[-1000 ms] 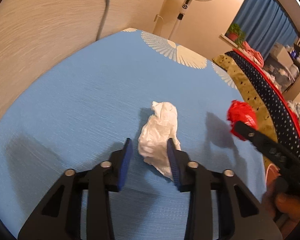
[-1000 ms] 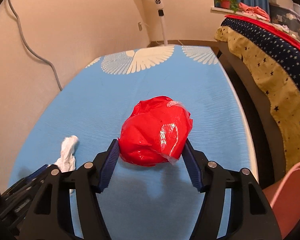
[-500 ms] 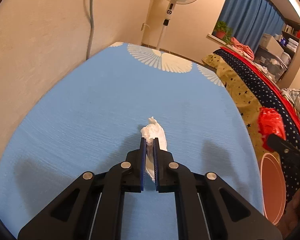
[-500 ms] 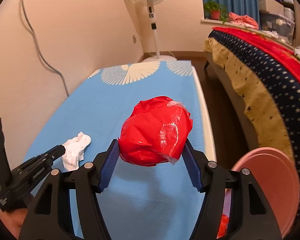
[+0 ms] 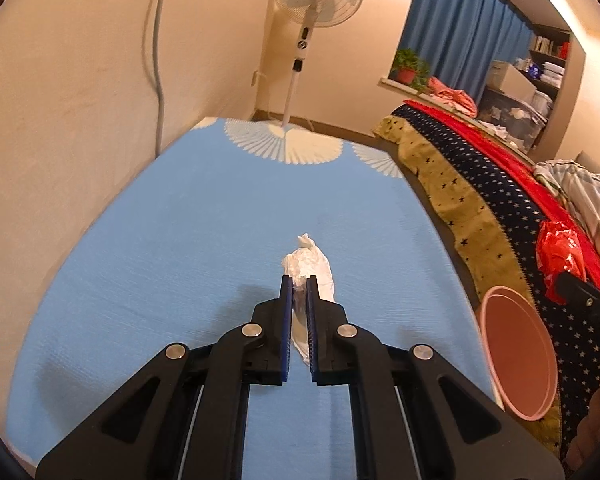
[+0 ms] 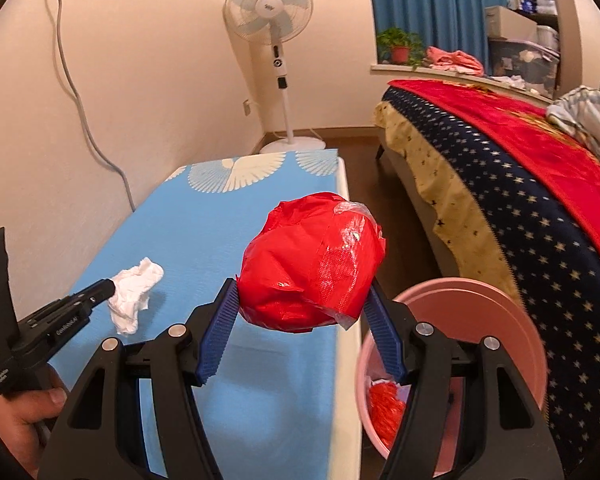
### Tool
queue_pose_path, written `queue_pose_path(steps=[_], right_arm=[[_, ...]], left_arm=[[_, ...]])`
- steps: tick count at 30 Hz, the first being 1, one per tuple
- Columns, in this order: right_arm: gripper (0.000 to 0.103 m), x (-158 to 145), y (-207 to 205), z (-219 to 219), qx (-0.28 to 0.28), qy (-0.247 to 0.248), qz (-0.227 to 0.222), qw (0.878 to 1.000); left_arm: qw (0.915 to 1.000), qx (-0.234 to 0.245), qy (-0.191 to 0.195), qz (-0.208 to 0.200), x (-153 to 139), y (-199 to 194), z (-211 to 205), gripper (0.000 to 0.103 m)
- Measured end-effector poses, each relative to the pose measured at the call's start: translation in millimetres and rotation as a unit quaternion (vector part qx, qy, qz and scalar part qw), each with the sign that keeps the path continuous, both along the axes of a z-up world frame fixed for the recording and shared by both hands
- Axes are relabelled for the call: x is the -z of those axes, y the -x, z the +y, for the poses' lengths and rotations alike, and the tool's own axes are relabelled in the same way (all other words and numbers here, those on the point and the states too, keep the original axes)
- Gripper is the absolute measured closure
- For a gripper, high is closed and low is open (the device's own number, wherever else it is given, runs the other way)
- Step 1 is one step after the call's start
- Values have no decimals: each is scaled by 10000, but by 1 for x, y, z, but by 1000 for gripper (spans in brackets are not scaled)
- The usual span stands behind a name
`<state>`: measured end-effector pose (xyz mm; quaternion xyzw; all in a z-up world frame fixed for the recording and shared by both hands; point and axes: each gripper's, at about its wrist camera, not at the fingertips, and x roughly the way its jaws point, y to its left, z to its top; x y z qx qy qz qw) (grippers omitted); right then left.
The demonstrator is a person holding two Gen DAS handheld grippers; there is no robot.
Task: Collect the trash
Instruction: 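Lift and carry the tissue and red bag over the pink bin with both grippers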
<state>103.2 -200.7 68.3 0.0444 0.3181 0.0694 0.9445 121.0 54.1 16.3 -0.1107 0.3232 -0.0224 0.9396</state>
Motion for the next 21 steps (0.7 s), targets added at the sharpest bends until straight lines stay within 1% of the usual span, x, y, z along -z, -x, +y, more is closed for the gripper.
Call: queue_pose_path(steps=[5,11,16,21], right_arm=[[40,-5,17,-10,122,52,-98,9999],[40,-12,39,-26,333,138,-246,9990],[40,-19,53,-53,628,100,-356,9973],[40,-18,62,-78,914,94,-372,9951]], left_arm=[[9998,151,3,-139,-12,15,-14,96],[9984,462,-70,-308,-26,24,-44,96],[9970,678,-98,-357,-31,28,-69,96],[9954,870,-70,-401,-34,31,-93,96]])
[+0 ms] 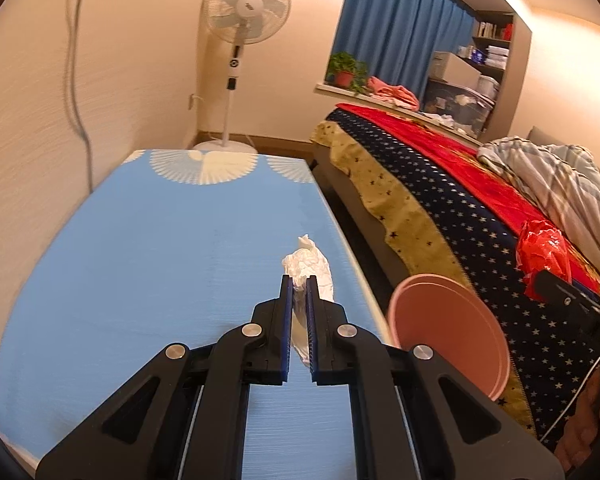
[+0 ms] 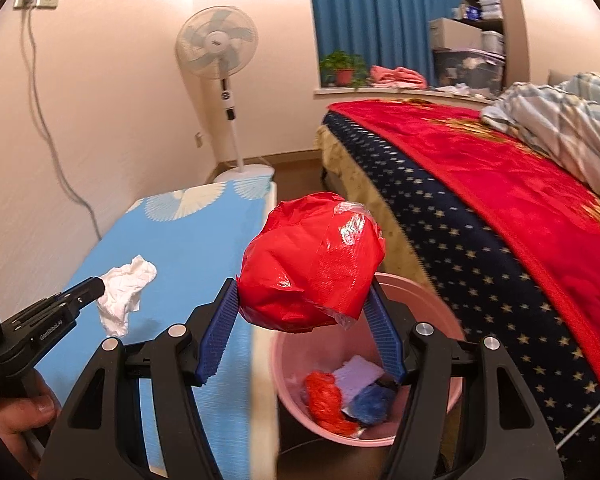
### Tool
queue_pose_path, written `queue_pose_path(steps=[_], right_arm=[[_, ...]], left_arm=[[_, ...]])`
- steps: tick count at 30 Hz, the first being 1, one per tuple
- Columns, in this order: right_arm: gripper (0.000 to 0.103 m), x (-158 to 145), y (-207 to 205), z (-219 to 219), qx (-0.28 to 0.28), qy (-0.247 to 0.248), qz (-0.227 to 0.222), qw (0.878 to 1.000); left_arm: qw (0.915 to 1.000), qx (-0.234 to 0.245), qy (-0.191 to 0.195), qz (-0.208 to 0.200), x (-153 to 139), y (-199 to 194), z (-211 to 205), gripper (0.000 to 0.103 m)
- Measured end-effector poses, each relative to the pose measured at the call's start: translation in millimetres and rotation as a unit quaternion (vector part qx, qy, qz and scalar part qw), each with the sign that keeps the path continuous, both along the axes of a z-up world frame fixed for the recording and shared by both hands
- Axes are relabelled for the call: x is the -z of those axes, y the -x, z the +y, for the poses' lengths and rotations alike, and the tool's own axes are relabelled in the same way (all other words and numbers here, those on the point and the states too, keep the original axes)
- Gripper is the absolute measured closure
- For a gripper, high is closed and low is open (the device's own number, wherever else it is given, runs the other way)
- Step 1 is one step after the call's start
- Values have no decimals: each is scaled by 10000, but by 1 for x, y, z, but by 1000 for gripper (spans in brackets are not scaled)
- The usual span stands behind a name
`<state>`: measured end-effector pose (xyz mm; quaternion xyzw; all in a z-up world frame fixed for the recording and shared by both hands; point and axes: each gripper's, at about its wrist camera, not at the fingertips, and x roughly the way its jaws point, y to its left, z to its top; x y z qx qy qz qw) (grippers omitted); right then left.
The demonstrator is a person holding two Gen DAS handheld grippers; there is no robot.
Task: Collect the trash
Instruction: 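Lift and carry the tissue and red bag over the pink bin with both grippers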
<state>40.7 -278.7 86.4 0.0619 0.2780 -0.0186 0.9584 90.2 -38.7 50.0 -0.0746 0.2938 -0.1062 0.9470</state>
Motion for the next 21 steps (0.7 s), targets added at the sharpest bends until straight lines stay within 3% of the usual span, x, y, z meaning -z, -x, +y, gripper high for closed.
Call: queue_pose_path(steps=[21], right_arm=[[40,10,13,-59,822,-39,-13,9966]], left_arm=[[9979,644,-18,-67,-2,5,-79,96]])
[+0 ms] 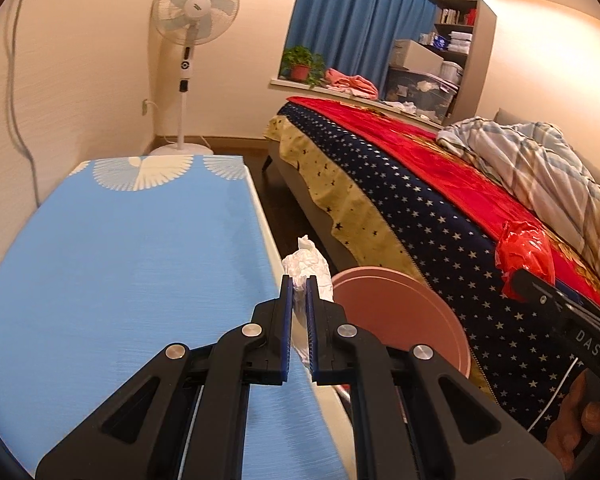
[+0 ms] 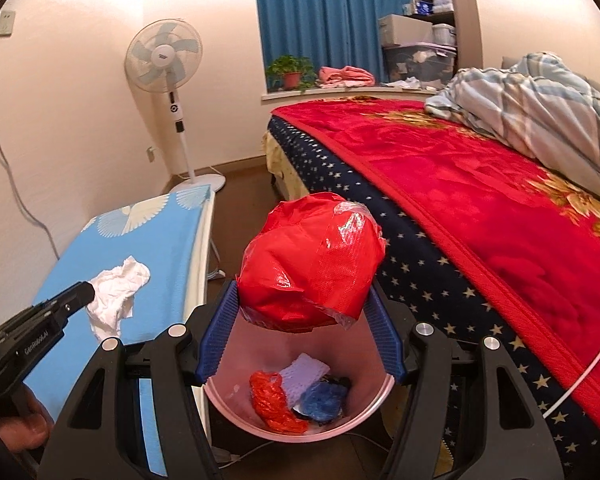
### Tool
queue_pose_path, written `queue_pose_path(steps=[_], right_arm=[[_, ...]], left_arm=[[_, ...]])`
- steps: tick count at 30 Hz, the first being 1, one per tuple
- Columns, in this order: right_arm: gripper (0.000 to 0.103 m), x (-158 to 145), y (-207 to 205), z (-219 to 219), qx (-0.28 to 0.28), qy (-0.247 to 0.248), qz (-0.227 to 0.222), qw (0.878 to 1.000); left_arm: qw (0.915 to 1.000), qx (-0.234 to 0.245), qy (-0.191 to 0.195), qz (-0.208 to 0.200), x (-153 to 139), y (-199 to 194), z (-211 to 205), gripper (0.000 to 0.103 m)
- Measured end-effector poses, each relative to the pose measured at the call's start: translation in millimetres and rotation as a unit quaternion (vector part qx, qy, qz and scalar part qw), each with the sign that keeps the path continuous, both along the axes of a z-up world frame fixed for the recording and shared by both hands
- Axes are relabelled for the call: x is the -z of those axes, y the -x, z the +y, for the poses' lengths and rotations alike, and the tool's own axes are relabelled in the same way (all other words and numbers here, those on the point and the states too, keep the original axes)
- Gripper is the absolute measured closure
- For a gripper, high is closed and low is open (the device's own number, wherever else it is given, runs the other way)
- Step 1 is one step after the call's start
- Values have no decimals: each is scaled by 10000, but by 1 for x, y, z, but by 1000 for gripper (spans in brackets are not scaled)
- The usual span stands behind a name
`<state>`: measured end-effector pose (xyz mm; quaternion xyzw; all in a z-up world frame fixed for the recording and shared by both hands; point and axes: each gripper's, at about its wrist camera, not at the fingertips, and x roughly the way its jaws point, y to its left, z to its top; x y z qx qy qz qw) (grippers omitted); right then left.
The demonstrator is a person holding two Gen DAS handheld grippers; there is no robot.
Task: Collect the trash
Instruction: 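Lift and carry the tissue and red bag over the pink bin with both grippers, then open both grippers to drop the tissue and red bag into the bin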
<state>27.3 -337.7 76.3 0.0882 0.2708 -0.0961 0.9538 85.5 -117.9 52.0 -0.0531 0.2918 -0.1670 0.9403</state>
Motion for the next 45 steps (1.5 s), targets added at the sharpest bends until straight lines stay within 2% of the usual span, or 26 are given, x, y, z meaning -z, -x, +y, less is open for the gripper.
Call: queue_pose_path(steps=[16,45], right_arm=[[40,11,-6,-15,233,-101,64,9997],[38,25,-20,-21,317,63,323,9990]], left_arm=[[9998,217,-8,39,10,-6,-32,96],[9982,572,42,146,23,-21,-70,96]])
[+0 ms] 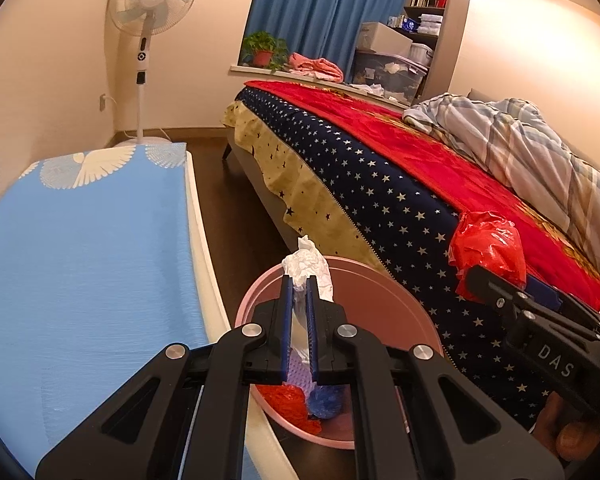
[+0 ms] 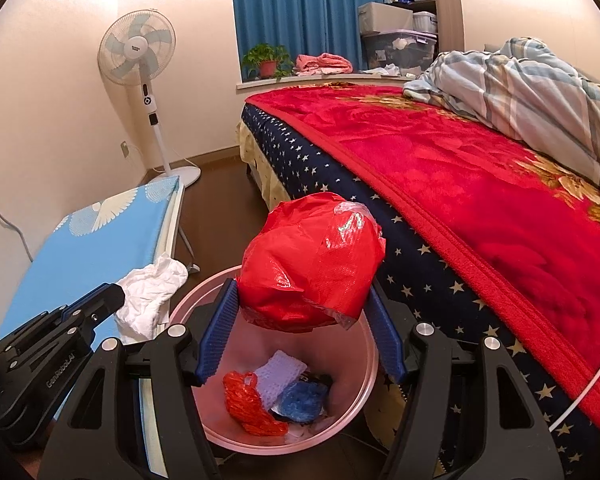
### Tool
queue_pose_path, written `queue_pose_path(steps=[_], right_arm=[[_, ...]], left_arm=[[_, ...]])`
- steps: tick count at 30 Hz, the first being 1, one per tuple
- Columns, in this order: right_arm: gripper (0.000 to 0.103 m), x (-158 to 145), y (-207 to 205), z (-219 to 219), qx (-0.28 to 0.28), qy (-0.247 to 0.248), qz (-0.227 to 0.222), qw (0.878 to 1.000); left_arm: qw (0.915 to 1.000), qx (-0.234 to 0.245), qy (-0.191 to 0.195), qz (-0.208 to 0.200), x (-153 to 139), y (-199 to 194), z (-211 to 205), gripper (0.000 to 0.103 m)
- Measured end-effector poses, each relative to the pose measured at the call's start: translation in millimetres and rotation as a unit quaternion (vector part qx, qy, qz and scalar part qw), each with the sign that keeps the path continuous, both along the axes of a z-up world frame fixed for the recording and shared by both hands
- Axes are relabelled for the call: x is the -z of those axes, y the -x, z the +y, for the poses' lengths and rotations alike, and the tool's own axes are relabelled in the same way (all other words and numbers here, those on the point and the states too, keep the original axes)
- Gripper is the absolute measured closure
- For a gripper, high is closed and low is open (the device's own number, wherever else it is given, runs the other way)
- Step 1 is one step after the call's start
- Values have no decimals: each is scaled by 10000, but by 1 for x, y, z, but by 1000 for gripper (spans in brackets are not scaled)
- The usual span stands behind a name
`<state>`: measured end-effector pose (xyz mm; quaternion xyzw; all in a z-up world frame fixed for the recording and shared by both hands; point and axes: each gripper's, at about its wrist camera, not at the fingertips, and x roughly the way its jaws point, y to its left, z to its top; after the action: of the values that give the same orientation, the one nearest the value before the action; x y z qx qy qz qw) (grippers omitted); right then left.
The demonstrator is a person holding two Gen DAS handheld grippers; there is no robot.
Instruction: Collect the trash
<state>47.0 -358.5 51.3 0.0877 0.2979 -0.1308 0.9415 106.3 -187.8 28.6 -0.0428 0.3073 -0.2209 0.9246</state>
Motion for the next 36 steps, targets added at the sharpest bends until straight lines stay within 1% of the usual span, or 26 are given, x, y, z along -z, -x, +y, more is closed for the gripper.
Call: queue_pose_path(steps=[1,2,3,4,7,9,12,16,18,19,20,21,23,25,30,36], right_arm=[[37,2,-2,1,31,45,73,10000],[28,3,-2,0,82,100,109,9999],[22,2,-2,-1,110,113,87,9998],[14,1,-1,-3,135,93,42,9999],[11,-2,1,-7,133,14,1,9999],[5,-4,3,-9,164,11,-23,9999],[5,-12,10,-10,129,-65,-66,9999],[5,-26,20,0,-46,-7,-168,9998],[5,-32,29,7,-104,55,-218,9997],[5,-34,34,10,-128,58,-242,9996],[5,-35,39,14,-168,59,-251,9995],[5,-35,43,19,-211,69,-244,9995],[5,-35,49,27,-309,123,-213,9992],[5,-36,59,35,-329,128,-215,9991],[5,-34,77,56,-381,203,-172,9989],[5,-26,95,94,-615,339,-59,9975]], left_arm=[[10000,24,50,48,2,-2,0,96],[9998,76,115,141,4,-5,1,90],[9996,104,152,203,6,-5,1,81],[9995,99,187,238,7,-6,3,77],[9995,71,231,198,5,-5,7,67],[9994,55,284,165,2,-3,12,54],[9994,5,312,122,-4,4,21,39],[9997,-33,246,6,-16,17,34,32],[9997,-80,190,-120,-25,27,41,25],[9997,-93,165,-171,-29,31,44,23],[9996,-112,125,-230,-33,36,46,20],[9993,-175,67,-321,-37,44,50,15],[9987,-302,30,-399,-42,53,58,9],[9980,-452,21,-431,-45,64,68,8],[9951,-843,-167,-498,-49,89,93,8],[9882,-1375,-430,-520,-46,123,132,8]])
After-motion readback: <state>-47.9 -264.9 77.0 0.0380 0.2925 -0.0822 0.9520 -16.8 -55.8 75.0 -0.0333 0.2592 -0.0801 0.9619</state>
